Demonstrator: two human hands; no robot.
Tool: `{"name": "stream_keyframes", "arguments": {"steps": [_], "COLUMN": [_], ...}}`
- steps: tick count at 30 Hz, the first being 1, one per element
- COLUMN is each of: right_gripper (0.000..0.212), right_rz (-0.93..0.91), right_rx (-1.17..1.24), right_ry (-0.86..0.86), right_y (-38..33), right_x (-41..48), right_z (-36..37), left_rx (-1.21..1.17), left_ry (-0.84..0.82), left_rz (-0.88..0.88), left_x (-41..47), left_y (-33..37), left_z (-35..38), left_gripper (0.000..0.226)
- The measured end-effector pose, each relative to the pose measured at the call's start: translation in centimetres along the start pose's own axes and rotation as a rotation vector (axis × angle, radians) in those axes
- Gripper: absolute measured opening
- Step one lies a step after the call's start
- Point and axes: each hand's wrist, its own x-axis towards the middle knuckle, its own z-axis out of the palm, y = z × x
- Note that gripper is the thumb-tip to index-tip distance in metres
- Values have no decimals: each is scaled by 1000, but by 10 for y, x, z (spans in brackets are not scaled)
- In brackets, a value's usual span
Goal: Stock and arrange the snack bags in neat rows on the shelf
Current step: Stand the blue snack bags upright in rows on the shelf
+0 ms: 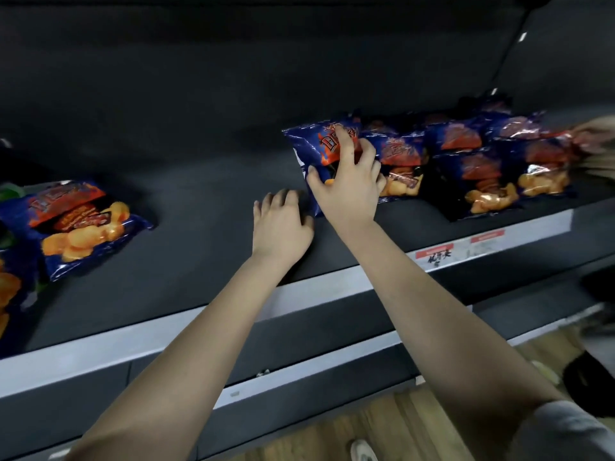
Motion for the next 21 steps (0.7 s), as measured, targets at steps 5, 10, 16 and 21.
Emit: {"name": "stream_keyframes", "arguments": {"steps": [5, 10, 16, 21], "right_gripper": [67, 65, 69, 67], "right_rz": [80, 139, 144, 72], "right_rx": [-51, -148, -270, -322], "right_ry": [96, 110, -57, -10], "right_y": [53, 97, 128, 126], "right_x": [21, 24, 15, 20], "right_z": [-25, -39, -31, -27], "left_rx": [19, -43, -67, -154], "left_ry": [-67, -76, -37, 67], "left_rz": [64, 135, 165, 73], "left_x": [23, 33, 36, 39], "left_y": [43, 81, 93, 82], "left_z": [25, 49, 71, 74], "left_gripper": [42, 47, 50, 45]}}
